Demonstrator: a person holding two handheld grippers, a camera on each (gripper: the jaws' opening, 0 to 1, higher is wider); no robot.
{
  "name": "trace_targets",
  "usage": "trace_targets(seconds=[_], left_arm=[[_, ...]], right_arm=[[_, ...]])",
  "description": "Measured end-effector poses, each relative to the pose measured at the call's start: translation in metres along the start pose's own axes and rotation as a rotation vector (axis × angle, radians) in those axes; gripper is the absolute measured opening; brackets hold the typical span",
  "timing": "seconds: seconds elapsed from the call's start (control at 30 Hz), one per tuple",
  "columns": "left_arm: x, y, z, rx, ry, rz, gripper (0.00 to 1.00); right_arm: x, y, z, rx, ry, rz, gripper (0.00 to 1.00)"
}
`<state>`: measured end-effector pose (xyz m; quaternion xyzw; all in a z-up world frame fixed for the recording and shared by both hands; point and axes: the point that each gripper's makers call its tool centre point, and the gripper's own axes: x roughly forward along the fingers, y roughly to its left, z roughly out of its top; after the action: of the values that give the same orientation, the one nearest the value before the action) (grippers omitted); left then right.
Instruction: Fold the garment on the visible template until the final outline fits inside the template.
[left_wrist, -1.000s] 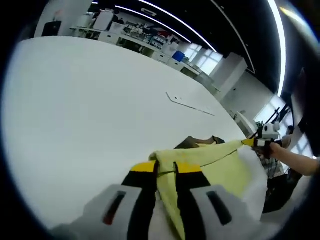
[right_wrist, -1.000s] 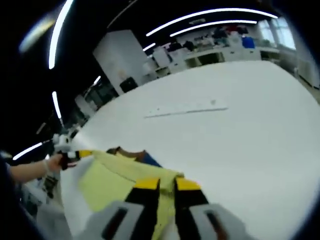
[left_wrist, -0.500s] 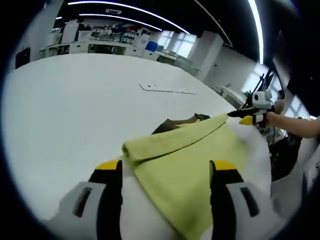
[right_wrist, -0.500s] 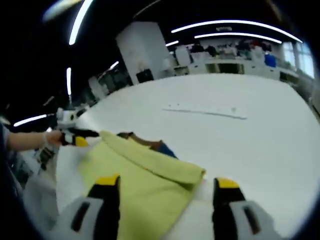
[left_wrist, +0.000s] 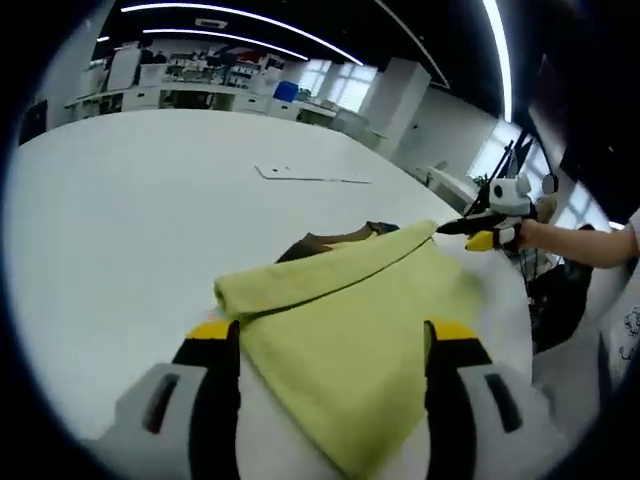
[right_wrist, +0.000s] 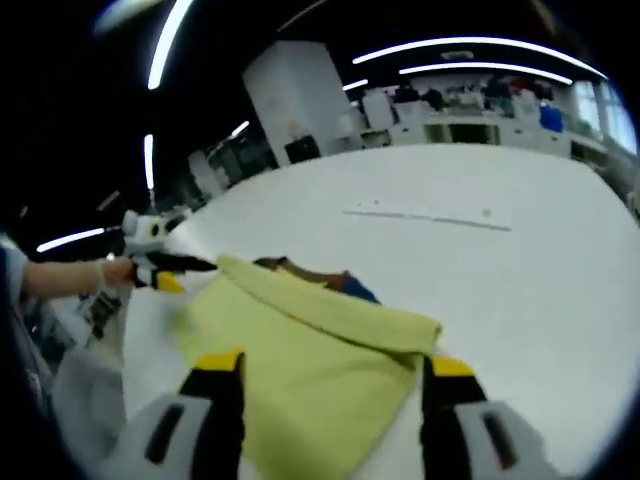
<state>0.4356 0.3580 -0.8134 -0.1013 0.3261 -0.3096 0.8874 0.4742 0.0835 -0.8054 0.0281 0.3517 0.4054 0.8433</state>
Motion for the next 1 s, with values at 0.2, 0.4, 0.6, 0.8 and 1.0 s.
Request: trace_targets(seconds=[0.2,0.4,0.6,0.8,1.0], left_arm=[[0.007,-0.005,-0.005,-0.012,0.005,-0.008,0.72],[0.012,-0.002,-0.001,-0.026,-0.007,-0.006,0.72],[0.019,0.0,0.01,-0.063,-0.053,-0.013,0.72],[0.033,0.003,0.024,-0.086,-0.092,-0.018,0.73],[0.042,0.013,0.038,-0.103,-0.121,0.016,0.75]], right_arm=[[0.007,0.005,-0.007,0.001,0.016,0.015,0.68],[0.016,0.004,-0.005,0.012,0.009,0.023,0.67],[0.023,-0.002,0.001,0.025,-0.013,0.022,0.65],[0.03,-0.011,0.012,0.035,-0.048,0.007,0.64],[0.04,-0.023,0.019,0.041,-0.058,-0.019,0.64]])
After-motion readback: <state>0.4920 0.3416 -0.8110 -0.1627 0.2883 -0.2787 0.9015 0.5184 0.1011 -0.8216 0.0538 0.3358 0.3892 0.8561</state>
